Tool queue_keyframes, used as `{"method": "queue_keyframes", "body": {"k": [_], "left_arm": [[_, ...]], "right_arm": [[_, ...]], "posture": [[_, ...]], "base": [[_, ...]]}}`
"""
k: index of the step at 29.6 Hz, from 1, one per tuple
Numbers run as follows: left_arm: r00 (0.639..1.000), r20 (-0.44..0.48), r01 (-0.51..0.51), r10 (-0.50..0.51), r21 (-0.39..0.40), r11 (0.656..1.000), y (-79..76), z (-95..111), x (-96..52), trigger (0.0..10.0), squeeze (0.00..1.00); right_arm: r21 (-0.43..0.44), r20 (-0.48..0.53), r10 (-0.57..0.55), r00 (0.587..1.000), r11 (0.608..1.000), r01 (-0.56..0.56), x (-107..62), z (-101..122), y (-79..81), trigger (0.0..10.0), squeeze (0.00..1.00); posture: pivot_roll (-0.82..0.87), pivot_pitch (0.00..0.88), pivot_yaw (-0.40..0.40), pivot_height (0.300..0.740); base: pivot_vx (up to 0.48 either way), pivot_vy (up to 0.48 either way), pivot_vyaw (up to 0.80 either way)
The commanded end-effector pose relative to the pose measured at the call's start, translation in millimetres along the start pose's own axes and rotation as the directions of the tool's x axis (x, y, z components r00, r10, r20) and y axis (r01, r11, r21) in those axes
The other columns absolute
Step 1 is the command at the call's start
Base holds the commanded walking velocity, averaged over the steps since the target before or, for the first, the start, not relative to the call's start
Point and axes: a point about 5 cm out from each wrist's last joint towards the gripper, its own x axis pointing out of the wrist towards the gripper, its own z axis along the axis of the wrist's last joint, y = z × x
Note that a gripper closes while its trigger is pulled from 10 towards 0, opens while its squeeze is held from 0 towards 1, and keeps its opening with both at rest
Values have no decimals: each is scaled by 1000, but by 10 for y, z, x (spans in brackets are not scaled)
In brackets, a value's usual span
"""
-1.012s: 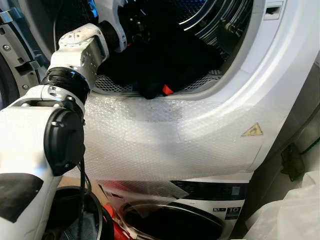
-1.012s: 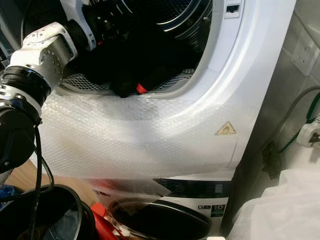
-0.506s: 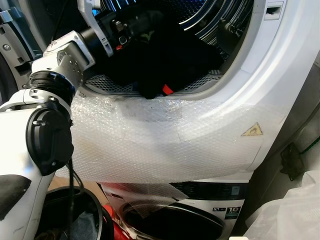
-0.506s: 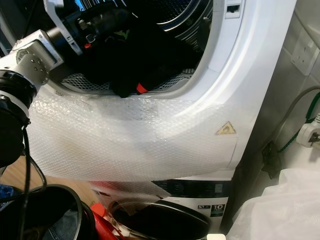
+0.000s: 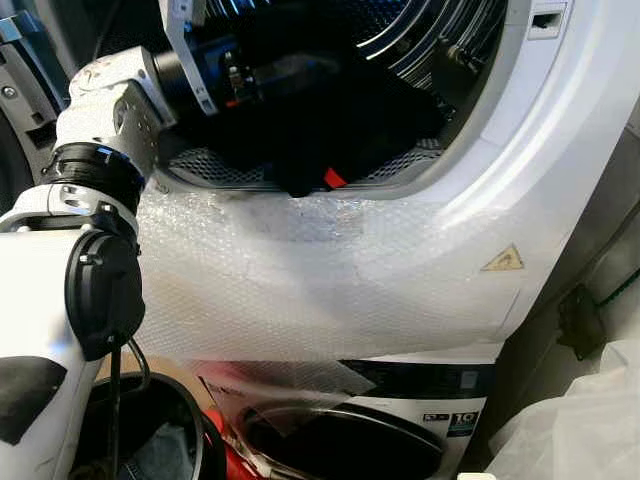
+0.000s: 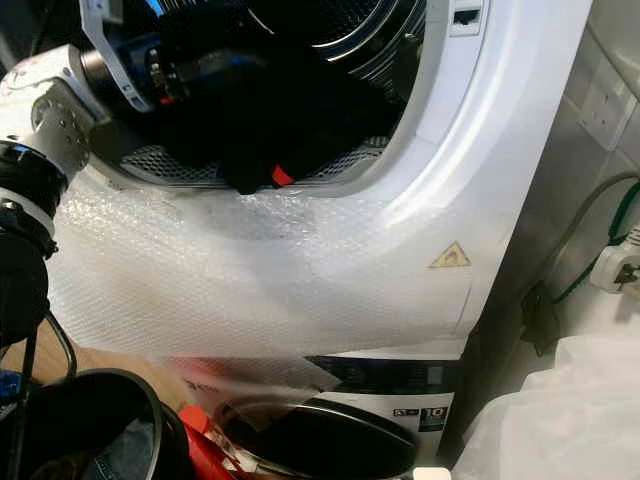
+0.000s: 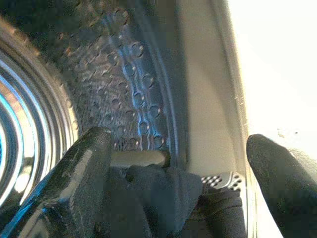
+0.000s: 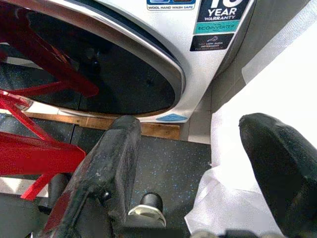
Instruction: Clothes washing
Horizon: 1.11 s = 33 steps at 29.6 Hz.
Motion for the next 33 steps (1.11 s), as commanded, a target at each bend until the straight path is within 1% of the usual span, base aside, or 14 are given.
{"method": "queue_keyframes", "body": {"k": [1,2,9,12,14,20,21,23,26,27,29,30,32,33], "left_arm": [[996,51,63,-68,86,994,-12,221,68,10000,0],[991,61,111,-118,103,988,-45,261,114,10000,0],[972,41,228,-233,106,968,-137,261,171,10000,0],[940,55,334,-337,66,940,-248,259,190,10000,0],[911,23,410,-411,28,912,-394,192,181,10000,0],[891,19,454,-454,-75,888,-626,-69,171,10000,0],[897,22,442,-442,-92,893,-671,-134,188,10000,0],[932,59,363,-359,-111,925,-791,-249,277,10000,0],[973,74,220,-217,-39,975,-1079,-307,468,10000,0],[980,70,190,-187,-32,981,-1116,-310,496,10000,0],[985,84,151,-148,-22,988,-1305,-319,542,10000,0],[987,88,137,-134,-29,990,-1343,-322,548,10000,0],[994,109,37,-31,-52,998,-1457,-330,580,10000,0],[994,109,37,-31,-52,998,-1457,-330,580,10000,0]], "right_arm": [[12,0,10,1000,1000,-10,-11,-14,40,10000,0],[13,0,10,1000,1000,-10,-13,-17,39,10000,0],[15,7,17,1000,1000,-17,-6,4,51,10000,0],[16,9,23,1000,1000,-23,-2,13,67,10000,0],[15,10,29,1000,999,-29,0,20,82,10000,0],[9,8,40,999,999,-41,5,30,105,10000,0],[8,7,42,999,999,-42,6,32,109,10000,0],[12,6,37,999,999,-38,11,39,110,10000,0],[13,2,35,999,999,-35,18,49,115,10000,0],[12,1,35,999,999,-35,20,52,122,10000,0],[21,1,35,999,999,-35,22,60,139,10000,0],[26,2,34,999,999,-34,24,65,142,10000,0],[22,1,40,999,999,-40,31,81,169,10000,0],[22,1,40,999,999,-40,31,81,169,10000,0]], "posture": [[-139,0,96,740],[-137,0,96,740],[-134,0,96,740],[-122,0,92,740],[-105,0,86,740],[-86,0,86,740],[-86,0,86,740],[-77,0,93,740],[-64,0,105,740],[-64,0,105,740],[-64,0,108,740],[-63,0,110,740],[-58,0,111,740],[-58,0,111,740]], "base": [[0,0,0],[0,0,0],[0,0,0],[0,0,0],[0,0,0],[0,0,0],[0,0,0],[0,0,0],[0,0,0],[0,0,0],[0,0,0],[0,0,0],[0,0,0],[0,0,0]]}}
